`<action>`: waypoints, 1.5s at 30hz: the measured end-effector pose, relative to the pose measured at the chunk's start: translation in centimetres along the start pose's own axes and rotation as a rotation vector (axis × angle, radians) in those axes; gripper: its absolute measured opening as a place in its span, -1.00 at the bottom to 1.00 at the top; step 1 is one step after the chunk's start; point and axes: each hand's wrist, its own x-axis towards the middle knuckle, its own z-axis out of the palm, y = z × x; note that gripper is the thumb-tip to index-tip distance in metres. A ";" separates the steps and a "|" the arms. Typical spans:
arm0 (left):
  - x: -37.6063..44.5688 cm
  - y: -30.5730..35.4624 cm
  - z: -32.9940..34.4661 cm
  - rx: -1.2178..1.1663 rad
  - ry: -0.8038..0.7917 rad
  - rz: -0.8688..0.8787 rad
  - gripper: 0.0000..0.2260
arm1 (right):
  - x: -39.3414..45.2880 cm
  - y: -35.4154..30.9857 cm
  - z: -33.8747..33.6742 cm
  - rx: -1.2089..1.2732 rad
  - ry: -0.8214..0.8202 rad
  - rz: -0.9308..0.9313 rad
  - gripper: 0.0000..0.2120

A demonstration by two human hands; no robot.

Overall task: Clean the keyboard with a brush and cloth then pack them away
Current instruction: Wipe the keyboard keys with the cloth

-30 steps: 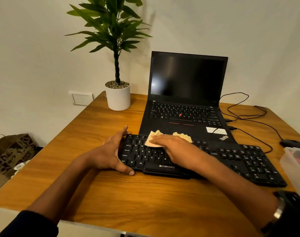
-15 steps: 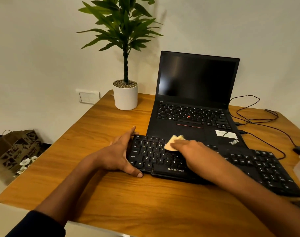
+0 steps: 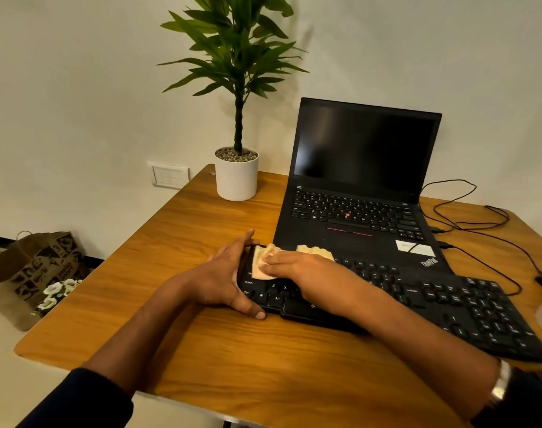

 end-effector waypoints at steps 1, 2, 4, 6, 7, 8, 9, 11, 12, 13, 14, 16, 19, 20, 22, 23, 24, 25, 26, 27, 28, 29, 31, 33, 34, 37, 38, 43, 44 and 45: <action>0.0 0.0 0.0 -0.001 0.001 -0.003 0.35 | -1.0 0.6 -0.1 0.005 0.004 0.027 -0.36; -0.1 -0.1 0.0 -0.004 0.003 -0.003 0.35 | -2.1 1.4 -0.2 0.009 0.008 0.057 -0.34; -0.1 -0.2 0.1 -0.012 0.010 0.002 0.36 | -4.4 3.1 -0.4 -0.006 0.011 0.106 -0.30; -0.1 -0.2 0.0 -0.012 0.012 0.014 0.37 | -6.5 4.9 -0.5 -0.024 -0.004 0.176 -0.27; -0.1 -0.2 0.1 -0.011 0.011 0.021 0.37 | -7.6 5.7 -0.6 -0.022 -0.007 0.223 -0.28; -0.1 -0.1 0.1 -0.010 0.011 0.025 0.38 | -8.6 6.3 -0.8 -0.018 -0.006 0.272 -0.29; -0.2 -0.1 0.1 -0.012 0.011 0.025 0.39 | -9.5 6.6 -1.1 -0.021 -0.001 0.319 -0.31; -0.2 0.1 0.0 -0.020 0.006 0.022 0.39 | -10.8 6.8 -1.8 -0.072 0.014 0.434 -0.33; -0.2 0.1 0.0 -0.019 0.007 0.024 0.39 | -11.2 6.5 -2.2 -0.101 0.027 0.503 -0.35; -0.1 0.0 0.0 -0.014 0.011 0.028 0.39 | -11.3 6.2 -2.4 -0.117 0.049 0.568 -0.37; -0.1 0.0 0.0 -0.009 0.015 0.033 0.38 | -11.1 5.6 -2.5 -0.122 0.072 0.615 -0.39; -0.1 -0.1 0.1 -0.005 0.016 0.040 0.36 | -10.2 4.1 -2.2 -0.110 0.081 0.649 -0.44; -0.1 -0.1 0.1 -0.007 0.018 0.033 0.37 | -7.8 1.4 -0.7 -0.091 0.077 0.591 -0.51; -0.1 -0.1 0.1 -0.003 0.019 0.030 0.37 | -6.8 0.3 -0.2 -0.082 0.092 0.553 -0.53; -0.1 -0.1 0.1 0.000 0.018 0.025 0.38 | -4.5 -2.1 0.5 -0.061 0.129 0.461 -0.54; -0.1 0.0 0.1 -0.004 0.011 0.020 0.38 | -3.4 -3.1 0.7 -0.043 0.141 0.413 -0.55; -0.1 0.2 0.1 -0.008 0.006 0.017 0.37 | -2.3 -4.0 0.8 -0.020 0.149 0.360 -0.55; -0.2 0.3 0.1 -0.009 0.004 0.011 0.37 | -1.3 -4.8 0.7 0.010 0.153 0.305 -0.55; -0.2 0.4 0.1 -0.007 0.003 0.005 0.37 | -0.5 -5.4 0.6 0.044 0.150 0.248 -0.54; -0.2 0.5 0.1 -0.005 0.000 0.001 0.37 | 0.2 -5.8 0.4 0.068 0.143 0.192 -0.53; -0.2 0.6 0.1 -0.003 -0.004 0.002 0.37 | 0.8 -5.9 0.4 0.069 0.134 0.143 -0.54; -0.2 0.6 0.1 0.001 -0.011 0.005 0.37 | 1.1 -5.9 0.4 0.053 0.126 0.103 -0.55; -0.2 0.5 0.1 0.006 -0.016 0.004 0.39 | 1.0 -5.3 0.7 0.018 0.107 0.055 -0.57; -0.2 0.4 0.0 0.009 -0.011 0.006 0.40 | 0.0 -4.2 0.8 -0.003 0.095 0.063 -0.54; -0.2 0.3 0.0 0.010 -0.004 0.008 0.39 | -0.6 -3.5 0.8 -0.003 0.093 0.081 -0.51; -0.2 0.1 0.0 0.007 0.010 0.019 0.37 | -3.4 -1.4 0.5 0.011 0.079 0.152 -0.34; -0.2 0.1 0.1 0.004 0.012 0.017 0.37 | -4.4 -0.5 0.5 0.013 0.077 0.178 -0.29; -0.1 -0.1 0.2 -0.006 0.019 0.007 0.38 | -8.7 2.8 -0.3 0.003 0.070 0.355 -0.32; -0.1 -0.2 0.2 -0.008 0.019 0.006 0.38 | -9.1 2.9 -0.7 -0.016 0.054 0.406 -0.35; -0.1 -0.2 0.2 -0.007 0.020 0.007 0.38 | -9.3 2.6 -1.4 -0.062 0.026 0.452 -0.39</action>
